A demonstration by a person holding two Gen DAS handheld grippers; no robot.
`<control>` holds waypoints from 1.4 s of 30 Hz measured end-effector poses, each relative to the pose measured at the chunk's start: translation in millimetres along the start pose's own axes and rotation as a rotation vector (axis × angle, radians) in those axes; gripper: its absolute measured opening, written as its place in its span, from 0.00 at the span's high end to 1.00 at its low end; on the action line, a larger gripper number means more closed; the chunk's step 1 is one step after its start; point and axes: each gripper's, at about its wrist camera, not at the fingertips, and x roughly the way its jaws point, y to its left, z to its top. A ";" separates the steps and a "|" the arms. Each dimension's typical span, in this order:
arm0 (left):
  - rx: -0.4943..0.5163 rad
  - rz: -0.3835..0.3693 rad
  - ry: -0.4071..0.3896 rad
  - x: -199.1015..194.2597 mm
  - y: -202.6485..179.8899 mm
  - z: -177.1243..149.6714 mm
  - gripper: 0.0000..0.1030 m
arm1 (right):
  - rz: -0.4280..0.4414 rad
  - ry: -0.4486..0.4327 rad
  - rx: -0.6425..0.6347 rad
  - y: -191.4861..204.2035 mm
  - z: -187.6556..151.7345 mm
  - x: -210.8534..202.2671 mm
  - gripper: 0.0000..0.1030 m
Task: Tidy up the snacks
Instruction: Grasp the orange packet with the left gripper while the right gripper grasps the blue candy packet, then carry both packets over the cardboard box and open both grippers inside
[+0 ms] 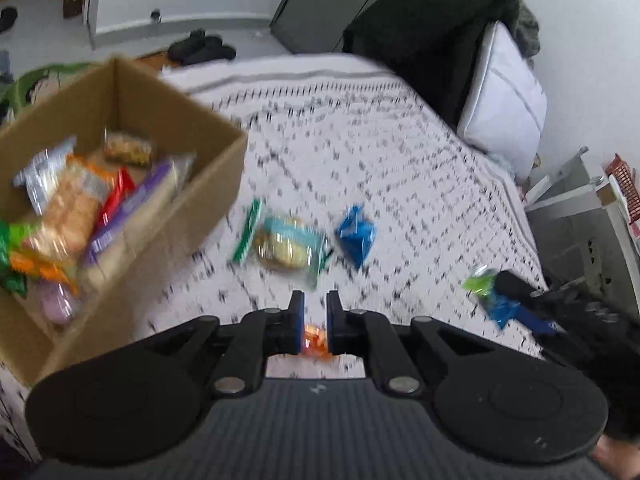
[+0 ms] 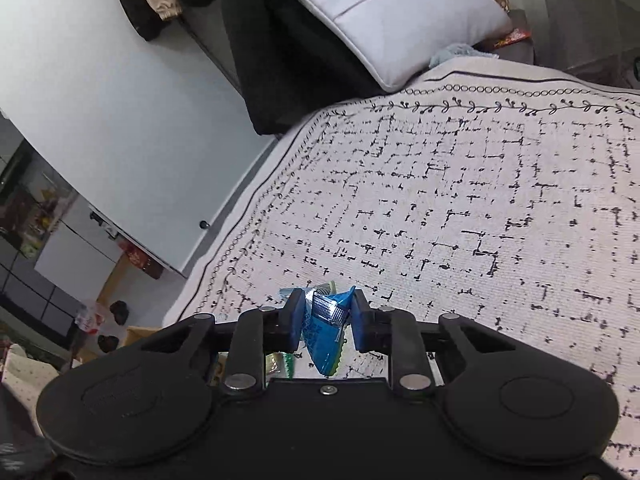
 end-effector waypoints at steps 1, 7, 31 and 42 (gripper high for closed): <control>-0.006 0.007 0.016 4.8 -0.3 -3.4 0.85 | 0.006 -0.002 -0.001 0.3 0.5 -2.6 0.77; 0.001 0.060 0.031 22.6 -7.1 -20.0 0.46 | 0.044 -0.002 0.001 1.5 2.0 -7.3 0.78; 0.181 0.246 0.088 78.6 -33.6 -38.7 0.68 | 0.069 0.035 0.017 -3.5 0.8 2.5 0.78; 0.144 0.193 0.063 48.2 -14.2 -25.6 0.84 | 0.083 0.031 -0.018 12.7 -2.4 0.1 0.78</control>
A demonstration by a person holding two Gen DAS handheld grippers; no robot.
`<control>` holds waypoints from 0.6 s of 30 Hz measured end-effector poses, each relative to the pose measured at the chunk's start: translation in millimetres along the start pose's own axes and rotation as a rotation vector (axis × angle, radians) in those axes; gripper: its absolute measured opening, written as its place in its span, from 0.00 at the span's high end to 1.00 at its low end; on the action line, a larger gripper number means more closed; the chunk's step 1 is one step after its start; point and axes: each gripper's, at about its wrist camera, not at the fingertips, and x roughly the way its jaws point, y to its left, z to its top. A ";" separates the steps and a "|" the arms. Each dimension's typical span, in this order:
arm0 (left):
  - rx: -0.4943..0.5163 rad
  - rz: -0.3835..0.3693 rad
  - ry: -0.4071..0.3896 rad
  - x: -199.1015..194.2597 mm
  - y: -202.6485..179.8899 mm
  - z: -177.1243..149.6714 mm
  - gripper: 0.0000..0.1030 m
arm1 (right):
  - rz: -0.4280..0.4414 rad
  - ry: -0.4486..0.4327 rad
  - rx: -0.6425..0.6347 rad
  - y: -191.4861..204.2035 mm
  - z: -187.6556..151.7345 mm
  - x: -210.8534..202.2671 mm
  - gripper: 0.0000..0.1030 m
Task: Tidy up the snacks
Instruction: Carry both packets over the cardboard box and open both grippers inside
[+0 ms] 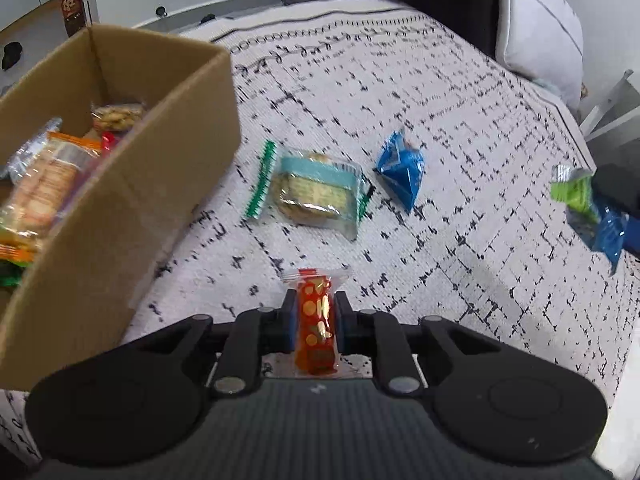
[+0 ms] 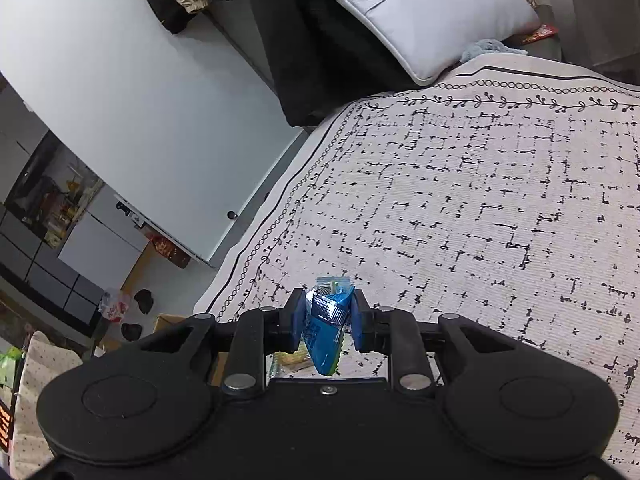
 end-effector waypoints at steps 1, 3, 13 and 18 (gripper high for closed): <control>-0.002 -0.003 -0.005 -3.2 1.7 1.2 0.84 | 0.002 0.000 -0.004 1.9 -0.7 -0.2 0.78; -0.009 -0.010 -0.017 -10.4 5.8 4.0 0.84 | 0.008 -0.001 -0.012 5.6 -2.0 0.2 0.78; -0.022 -0.035 -0.118 -60.8 28.8 29.5 0.84 | 0.058 -0.001 -0.079 39.7 -6.9 4.1 0.78; -0.034 -0.047 -0.169 -85.0 44.4 41.7 0.84 | 0.091 -0.007 -0.112 61.9 -10.8 5.5 0.78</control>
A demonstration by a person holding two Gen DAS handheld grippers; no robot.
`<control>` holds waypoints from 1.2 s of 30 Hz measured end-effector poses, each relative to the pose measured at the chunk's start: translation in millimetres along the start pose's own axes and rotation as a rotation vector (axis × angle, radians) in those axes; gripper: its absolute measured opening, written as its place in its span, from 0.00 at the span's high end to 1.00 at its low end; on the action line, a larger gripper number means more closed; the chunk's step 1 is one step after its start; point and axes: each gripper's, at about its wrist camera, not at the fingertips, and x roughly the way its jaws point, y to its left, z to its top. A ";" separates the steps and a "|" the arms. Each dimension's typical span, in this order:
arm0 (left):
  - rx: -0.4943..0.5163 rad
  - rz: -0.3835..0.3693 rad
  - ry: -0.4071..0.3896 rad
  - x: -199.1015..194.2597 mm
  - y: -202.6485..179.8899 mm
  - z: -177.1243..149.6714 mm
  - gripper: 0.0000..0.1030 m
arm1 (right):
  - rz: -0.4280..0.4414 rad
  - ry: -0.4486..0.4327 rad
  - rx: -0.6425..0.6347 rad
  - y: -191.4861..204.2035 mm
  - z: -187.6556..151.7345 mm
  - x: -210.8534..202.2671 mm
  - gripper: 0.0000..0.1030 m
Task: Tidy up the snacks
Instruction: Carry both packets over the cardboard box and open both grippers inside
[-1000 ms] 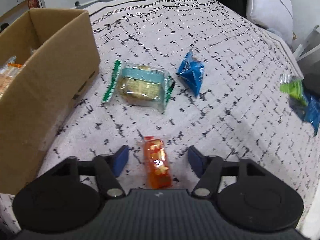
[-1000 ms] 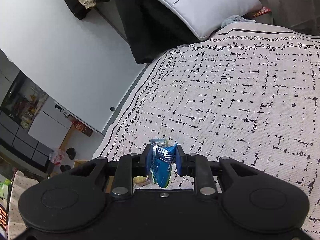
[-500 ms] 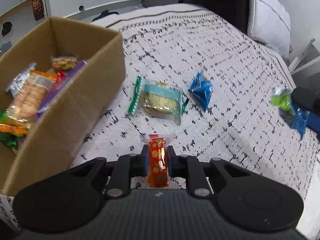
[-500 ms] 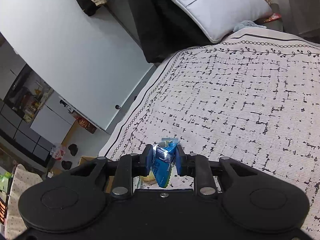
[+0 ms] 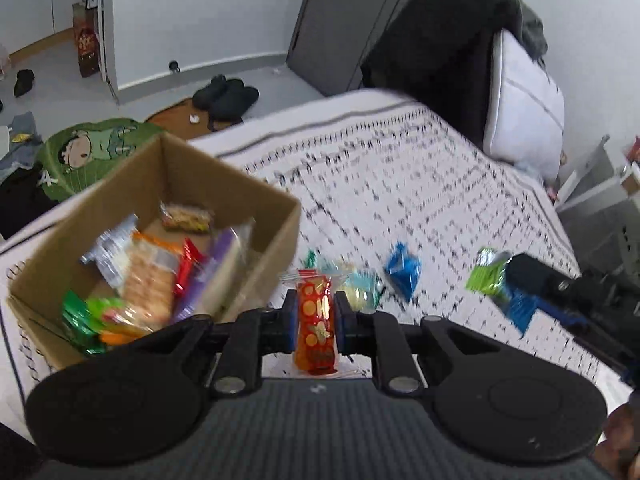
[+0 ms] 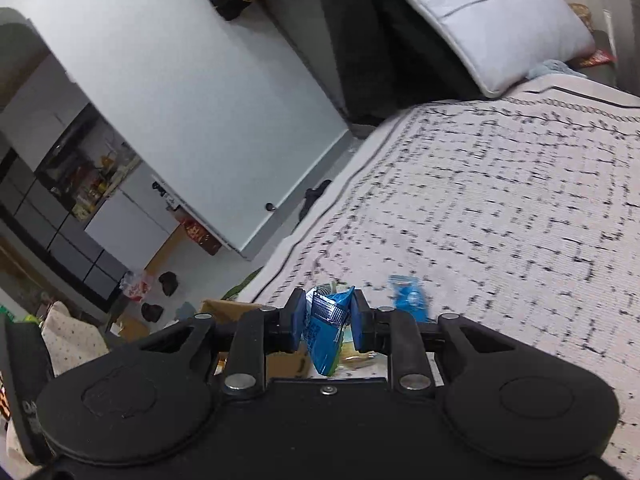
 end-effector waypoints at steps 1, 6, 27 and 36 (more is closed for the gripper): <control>-0.005 -0.001 -0.008 -3.8 3.2 2.8 0.84 | 0.006 -0.002 -0.006 4.5 -0.4 0.6 0.78; -0.031 -0.006 -0.037 -19.1 21.0 14.2 0.84 | 0.017 -0.020 -0.021 23.0 -1.6 2.6 0.78; -0.171 -0.003 -0.045 -28.6 116.4 44.4 0.84 | 0.113 0.020 -0.124 92.4 -26.7 51.6 0.78; -0.193 -0.025 -0.045 -19.2 130.7 55.7 0.84 | 0.118 0.023 -0.121 108.8 -35.5 68.9 0.78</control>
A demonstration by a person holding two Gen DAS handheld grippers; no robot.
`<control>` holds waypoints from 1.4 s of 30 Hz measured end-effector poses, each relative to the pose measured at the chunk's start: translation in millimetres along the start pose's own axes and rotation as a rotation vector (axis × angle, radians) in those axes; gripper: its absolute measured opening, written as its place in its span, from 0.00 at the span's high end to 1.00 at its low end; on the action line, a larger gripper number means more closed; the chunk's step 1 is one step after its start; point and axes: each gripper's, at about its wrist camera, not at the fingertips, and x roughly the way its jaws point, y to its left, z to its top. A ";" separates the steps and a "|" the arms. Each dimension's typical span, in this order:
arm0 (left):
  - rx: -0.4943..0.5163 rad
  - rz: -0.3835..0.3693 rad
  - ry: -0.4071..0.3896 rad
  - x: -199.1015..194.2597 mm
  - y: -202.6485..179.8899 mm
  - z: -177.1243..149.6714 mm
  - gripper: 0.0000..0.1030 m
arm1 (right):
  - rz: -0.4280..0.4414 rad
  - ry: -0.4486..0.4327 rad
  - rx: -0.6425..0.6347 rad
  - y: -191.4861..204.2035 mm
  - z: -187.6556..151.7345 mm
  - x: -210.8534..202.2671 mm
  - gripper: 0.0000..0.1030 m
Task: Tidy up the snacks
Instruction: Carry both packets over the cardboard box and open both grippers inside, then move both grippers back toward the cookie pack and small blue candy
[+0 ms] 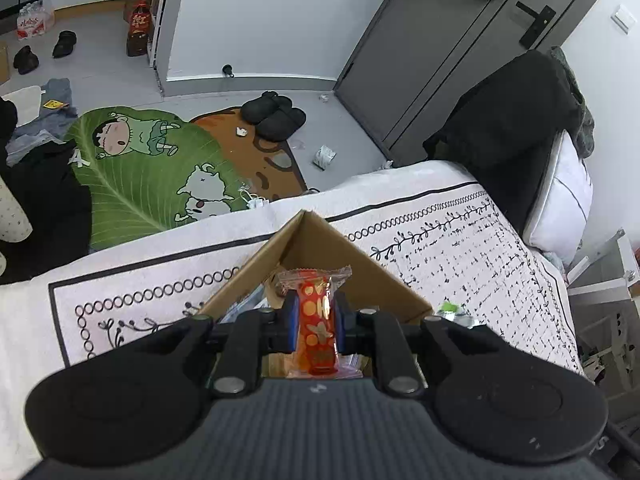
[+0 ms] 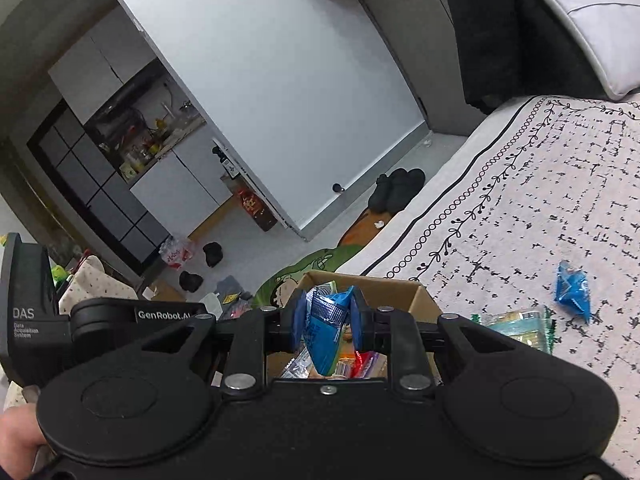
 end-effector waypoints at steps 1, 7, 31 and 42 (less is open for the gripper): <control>-0.001 -0.002 0.000 1.0 -0.2 1.4 0.84 | 0.000 0.000 0.004 0.2 0.6 2.0 0.78; 0.015 -0.026 -0.015 5.9 -3.6 10.7 0.84 | 0.001 -0.014 0.030 0.6 4.7 10.0 0.77; 0.054 0.009 -0.055 -6.9 -27.4 3.2 0.31 | -0.142 -0.010 0.127 -41.8 27.4 -34.3 0.43; 0.123 0.025 -0.064 -15.5 -61.3 -19.4 0.18 | -0.187 -0.017 0.154 -67.8 36.6 -65.9 0.20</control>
